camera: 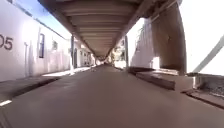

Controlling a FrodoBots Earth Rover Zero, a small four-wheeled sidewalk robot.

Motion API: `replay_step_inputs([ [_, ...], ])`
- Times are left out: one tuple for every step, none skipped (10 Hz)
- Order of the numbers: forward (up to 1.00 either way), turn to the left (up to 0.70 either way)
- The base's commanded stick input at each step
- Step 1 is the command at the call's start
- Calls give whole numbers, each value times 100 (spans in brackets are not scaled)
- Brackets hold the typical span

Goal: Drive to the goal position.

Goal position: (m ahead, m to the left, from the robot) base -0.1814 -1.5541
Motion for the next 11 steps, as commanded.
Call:
replay_step_inputs([
  [70, 12],
  [70, 28],
  [70, 35],
  [70, 35],
  [70, 27],
  [70, 10],
  [70, 0],
  [70, 0],
  [70, 0],
  [70, 0],
  [70, 0],
])
